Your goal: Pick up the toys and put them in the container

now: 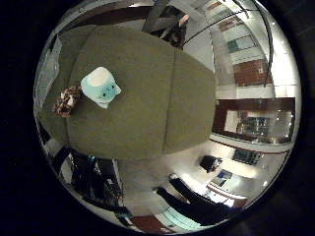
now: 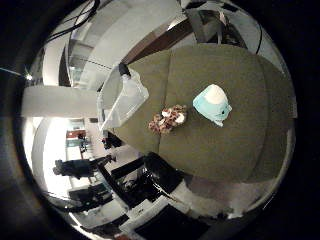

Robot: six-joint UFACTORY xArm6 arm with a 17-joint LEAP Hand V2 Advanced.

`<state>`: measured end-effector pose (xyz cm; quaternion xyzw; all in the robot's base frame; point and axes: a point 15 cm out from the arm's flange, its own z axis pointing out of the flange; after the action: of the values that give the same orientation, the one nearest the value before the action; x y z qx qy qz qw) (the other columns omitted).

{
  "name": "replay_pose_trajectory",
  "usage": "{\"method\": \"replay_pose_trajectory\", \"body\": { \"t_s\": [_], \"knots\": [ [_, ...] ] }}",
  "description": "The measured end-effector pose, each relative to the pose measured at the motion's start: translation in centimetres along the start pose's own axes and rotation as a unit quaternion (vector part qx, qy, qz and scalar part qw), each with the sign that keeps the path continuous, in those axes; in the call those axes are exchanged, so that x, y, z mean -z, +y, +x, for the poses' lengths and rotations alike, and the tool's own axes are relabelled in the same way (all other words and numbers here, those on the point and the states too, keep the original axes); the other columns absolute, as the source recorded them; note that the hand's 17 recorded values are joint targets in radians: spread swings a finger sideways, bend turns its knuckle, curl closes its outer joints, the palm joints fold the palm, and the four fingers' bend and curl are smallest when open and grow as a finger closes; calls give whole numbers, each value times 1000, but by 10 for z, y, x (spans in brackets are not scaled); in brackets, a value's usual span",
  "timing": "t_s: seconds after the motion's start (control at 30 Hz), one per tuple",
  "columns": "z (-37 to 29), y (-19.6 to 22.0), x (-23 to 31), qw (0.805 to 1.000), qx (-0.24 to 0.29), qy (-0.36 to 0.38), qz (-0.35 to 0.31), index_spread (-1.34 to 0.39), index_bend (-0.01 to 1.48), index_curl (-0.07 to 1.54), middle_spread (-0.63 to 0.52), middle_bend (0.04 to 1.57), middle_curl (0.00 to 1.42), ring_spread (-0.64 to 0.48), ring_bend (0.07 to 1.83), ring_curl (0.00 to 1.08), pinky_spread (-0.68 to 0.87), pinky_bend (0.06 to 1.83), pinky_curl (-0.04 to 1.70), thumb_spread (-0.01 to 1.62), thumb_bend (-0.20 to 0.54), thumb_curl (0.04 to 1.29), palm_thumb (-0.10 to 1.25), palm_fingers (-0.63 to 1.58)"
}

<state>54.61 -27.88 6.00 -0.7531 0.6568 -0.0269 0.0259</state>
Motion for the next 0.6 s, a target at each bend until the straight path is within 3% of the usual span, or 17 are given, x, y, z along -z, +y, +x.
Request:
{"method": "replay_pose_trajectory", "body": {
  "t_s": [0.33, 0.6],
  "knots": [
    [13, -10, -80, 999, -18, 0, -32, -360, 174, 304, 80, 191, 310, 196, 281, 248, 406, 564, 83, 1066, -24, 273, 379, 159],
    [13, 13, -134, 998, -27, -11, -60, -363, 176, 307, 85, 191, 308, 201, 277, 251, 414, 558, 79, 1066, -21, 277, 387, 161]
  ]
}}
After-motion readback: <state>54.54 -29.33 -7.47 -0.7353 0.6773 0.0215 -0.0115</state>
